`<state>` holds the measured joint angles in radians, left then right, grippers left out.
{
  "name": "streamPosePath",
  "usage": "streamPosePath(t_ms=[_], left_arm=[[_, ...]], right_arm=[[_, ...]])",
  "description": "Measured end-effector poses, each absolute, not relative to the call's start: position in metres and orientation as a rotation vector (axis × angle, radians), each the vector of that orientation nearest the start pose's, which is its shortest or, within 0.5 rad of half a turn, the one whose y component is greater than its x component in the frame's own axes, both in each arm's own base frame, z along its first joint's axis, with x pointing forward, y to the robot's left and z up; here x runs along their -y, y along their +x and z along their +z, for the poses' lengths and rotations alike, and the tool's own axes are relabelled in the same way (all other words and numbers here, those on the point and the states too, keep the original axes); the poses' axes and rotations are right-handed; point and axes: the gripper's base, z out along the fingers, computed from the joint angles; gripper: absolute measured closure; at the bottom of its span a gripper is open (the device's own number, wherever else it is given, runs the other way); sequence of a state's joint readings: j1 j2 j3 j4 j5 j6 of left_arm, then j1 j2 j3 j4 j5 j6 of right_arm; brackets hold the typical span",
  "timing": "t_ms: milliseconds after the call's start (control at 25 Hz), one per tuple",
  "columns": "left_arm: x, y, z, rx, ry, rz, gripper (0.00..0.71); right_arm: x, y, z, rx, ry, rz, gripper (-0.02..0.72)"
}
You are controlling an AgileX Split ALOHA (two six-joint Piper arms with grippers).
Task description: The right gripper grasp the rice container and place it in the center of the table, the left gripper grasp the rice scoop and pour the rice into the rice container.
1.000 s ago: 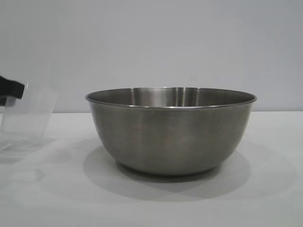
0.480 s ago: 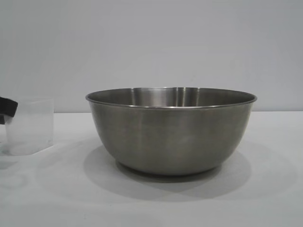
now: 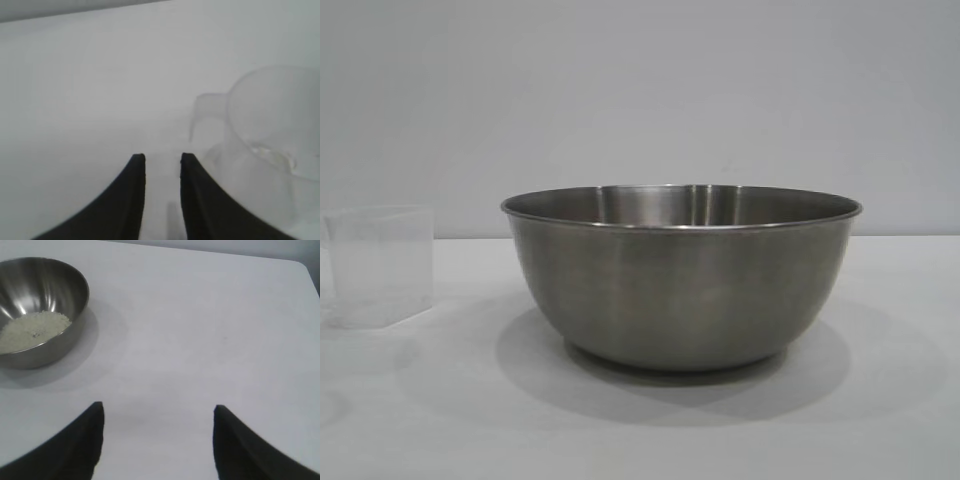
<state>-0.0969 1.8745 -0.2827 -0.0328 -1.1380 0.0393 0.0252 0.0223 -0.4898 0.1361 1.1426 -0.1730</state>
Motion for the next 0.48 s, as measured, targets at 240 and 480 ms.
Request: streamPosePath(t_ms=[240, 480], left_arm=[[-0.014, 0.26, 0.119, -1.832, 0.08, 0.025, 0.57], [-0.008, 0.266, 0.155, -1.682, 0.213, -0.012, 0.57]], right_arm=[[-0.011, -0.005, 0.269, -2.14, -0.223, 0.08, 0.302], [-0.011, -0.005, 0.269, -2.14, -0.223, 0.08, 0.302]])
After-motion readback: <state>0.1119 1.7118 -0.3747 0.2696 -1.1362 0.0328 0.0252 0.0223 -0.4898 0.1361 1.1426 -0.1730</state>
